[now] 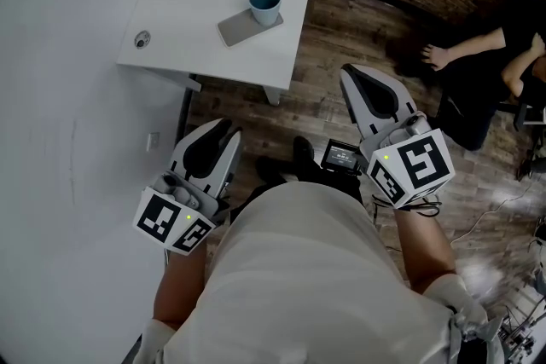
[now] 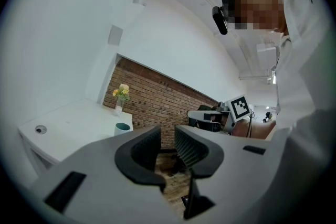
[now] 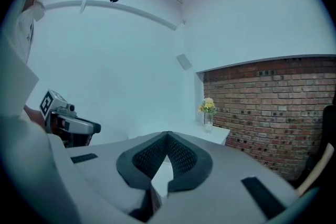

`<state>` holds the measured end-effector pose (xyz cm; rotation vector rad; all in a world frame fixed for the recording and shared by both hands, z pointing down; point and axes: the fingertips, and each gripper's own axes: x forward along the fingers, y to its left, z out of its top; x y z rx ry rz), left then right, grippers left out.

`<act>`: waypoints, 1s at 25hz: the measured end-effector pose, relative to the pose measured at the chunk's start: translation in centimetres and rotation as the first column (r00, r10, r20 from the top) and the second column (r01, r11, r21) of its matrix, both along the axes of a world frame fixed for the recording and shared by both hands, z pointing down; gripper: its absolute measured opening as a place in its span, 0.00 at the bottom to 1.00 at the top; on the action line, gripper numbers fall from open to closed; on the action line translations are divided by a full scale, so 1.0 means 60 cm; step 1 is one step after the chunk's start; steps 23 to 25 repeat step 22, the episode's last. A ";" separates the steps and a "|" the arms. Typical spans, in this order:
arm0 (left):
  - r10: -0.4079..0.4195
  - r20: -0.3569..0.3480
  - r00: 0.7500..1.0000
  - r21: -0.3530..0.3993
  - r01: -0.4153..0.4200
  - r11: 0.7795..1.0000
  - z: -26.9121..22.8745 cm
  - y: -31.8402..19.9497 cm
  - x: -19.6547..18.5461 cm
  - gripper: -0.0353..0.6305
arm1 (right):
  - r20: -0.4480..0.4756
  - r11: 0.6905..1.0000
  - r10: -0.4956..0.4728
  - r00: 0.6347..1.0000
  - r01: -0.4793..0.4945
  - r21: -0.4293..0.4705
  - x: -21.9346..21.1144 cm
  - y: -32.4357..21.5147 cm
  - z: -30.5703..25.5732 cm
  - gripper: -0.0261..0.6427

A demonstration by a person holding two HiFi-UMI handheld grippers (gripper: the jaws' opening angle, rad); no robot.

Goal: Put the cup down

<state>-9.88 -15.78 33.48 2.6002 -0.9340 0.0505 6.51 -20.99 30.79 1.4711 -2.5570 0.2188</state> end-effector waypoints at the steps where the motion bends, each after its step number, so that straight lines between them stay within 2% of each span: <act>1: 0.001 0.000 1.000 -0.002 -0.001 1.000 0.000 -0.001 0.000 0.19 | 0.000 1.000 0.000 1.000 0.000 0.002 -0.001 -0.002 -0.001 0.06; 25: 0.022 -0.008 1.000 -0.022 -0.022 1.000 0.022 -0.002 -0.032 0.19 | -0.044 1.000 0.008 0.999 -0.007 0.020 -0.029 -0.011 0.004 0.06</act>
